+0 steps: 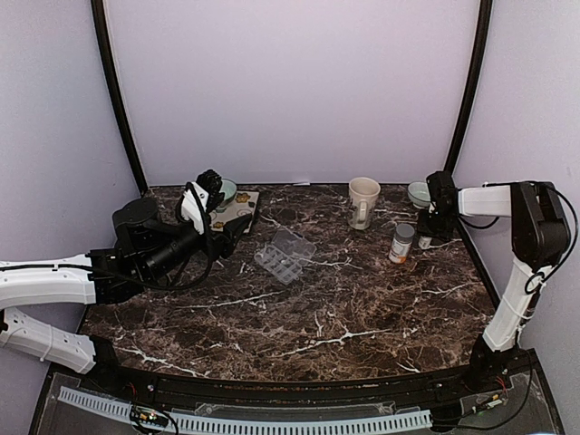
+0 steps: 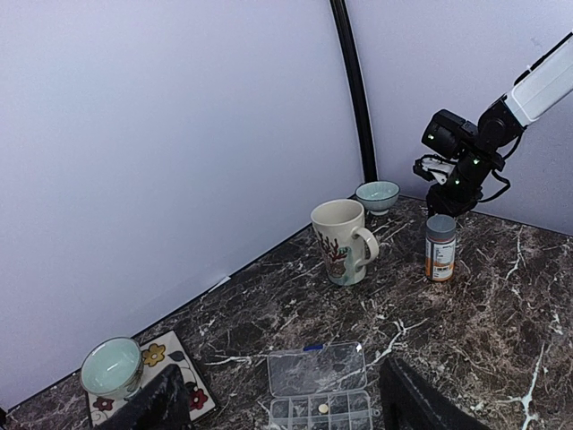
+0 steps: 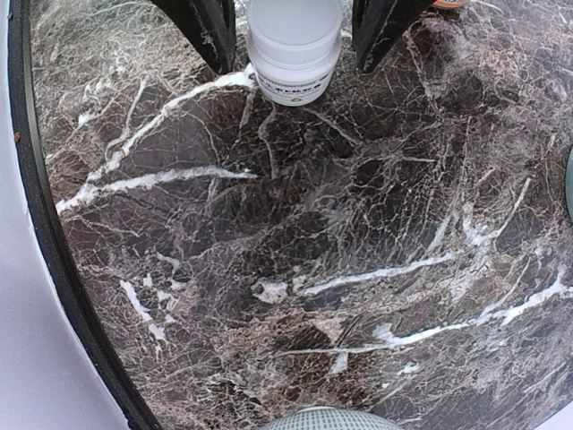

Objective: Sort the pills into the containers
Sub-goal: Place the pill bottle at the corner of the board.

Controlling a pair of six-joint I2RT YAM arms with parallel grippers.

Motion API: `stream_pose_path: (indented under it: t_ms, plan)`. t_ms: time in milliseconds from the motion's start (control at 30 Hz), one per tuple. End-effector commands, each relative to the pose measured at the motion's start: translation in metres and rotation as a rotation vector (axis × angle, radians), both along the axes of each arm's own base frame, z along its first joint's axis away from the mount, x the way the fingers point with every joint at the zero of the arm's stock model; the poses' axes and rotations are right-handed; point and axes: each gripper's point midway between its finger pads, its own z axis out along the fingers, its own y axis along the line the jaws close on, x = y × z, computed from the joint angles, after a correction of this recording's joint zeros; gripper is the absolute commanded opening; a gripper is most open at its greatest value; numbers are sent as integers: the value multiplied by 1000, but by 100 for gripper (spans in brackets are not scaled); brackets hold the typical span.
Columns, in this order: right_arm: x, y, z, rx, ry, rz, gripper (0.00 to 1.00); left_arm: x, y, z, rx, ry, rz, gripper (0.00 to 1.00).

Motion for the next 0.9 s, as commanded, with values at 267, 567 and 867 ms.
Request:
stream_pose_path:
  t_ms: [267, 567, 867]
  plan:
    - [1, -3, 38, 10, -75, -11, 48, 0, 3, 11, -30, -12, 1, 75]
    - [5, 8, 107, 42, -247, 18, 48, 4, -2, 8, -19, 0, -1, 75]
    - [-7, 78, 182, 91, -419, 221, 47, 12, -2, -2, -15, 52, 21, 75]
